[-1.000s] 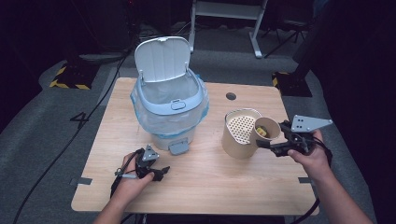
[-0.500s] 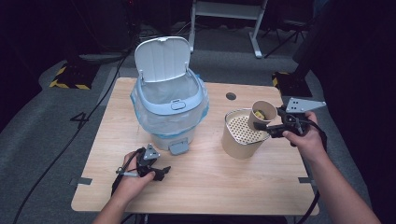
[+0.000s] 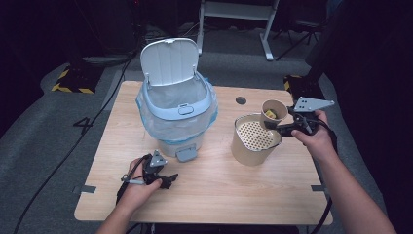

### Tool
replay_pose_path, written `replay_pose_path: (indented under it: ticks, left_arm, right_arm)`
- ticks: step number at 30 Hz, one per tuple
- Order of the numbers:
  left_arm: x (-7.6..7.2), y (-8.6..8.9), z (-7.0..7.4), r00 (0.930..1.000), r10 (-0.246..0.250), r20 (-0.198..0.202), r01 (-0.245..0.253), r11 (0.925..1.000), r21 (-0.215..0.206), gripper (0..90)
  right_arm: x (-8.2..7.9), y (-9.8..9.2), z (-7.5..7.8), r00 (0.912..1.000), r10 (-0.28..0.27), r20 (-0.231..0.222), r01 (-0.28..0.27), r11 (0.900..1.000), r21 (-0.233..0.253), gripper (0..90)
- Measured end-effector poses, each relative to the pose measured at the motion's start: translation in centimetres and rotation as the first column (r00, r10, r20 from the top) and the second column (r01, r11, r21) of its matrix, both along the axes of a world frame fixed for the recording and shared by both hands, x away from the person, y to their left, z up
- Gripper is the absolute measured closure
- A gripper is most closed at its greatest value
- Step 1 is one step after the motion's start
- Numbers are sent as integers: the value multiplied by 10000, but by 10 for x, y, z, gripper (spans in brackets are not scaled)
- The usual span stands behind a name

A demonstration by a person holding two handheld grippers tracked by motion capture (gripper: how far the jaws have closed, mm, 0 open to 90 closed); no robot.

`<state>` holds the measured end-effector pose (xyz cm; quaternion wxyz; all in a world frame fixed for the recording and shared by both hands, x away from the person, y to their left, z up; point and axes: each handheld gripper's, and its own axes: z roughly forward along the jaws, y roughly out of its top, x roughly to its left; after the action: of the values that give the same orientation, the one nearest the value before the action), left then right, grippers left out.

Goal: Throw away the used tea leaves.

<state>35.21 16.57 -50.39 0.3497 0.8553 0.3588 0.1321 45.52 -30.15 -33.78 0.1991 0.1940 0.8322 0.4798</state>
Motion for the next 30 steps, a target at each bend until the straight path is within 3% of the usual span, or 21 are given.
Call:
replay_pose_path:
  ticks: [4,7,10,16,19,21,24,27,29,30]
  left_arm:
    - [0,0,0,10000,10,-1,-10,10000,-4,183]
    - [0,0,0,10000,9,3,-9,10000,1,183]
    - [0,0,0,10000,2,24,-2,10000,10,183]
    - [0,0,0,10000,2,15,-2,10000,-4,183]
    - [0,0,0,10000,5,2,-5,10000,-4,182]
    - [0,0,0,10000,10,28,-10,10000,-12,183]
    - [0,0,0,10000,5,9,-5,10000,7,182]
    - [0,0,0,10000,10,27,-10,10000,-11,183]
    - [0,0,0,10000,-3,12,3,10000,-2,183]
    - [0,0,0,10000,6,10,-6,10000,7,182]
  right_arm:
    - [0,0,1,9981,-54,616,87,9985,-531,314]
    - [-2,2,3,9895,48,1444,138,9917,-1279,316]
    - [-5,5,5,9706,284,2392,263,9746,-2223,316]
    - [-5,5,7,9491,624,3087,380,9503,-3090,318]
    - [-7,6,7,9331,726,3522,659,9283,-3660,321]
    - [-9,8,7,9187,834,3861,917,9057,-4138,323]
    - [-12,12,5,8938,1059,4358,1350,8631,-4867,324]
    - [-16,18,4,8495,1617,5021,1941,7893,-5826,326]
    - [-18,22,2,8216,1929,5365,2301,7488,-6216,329]
    - [-19,24,1,8048,2065,5565,2588,7217,-6420,330]
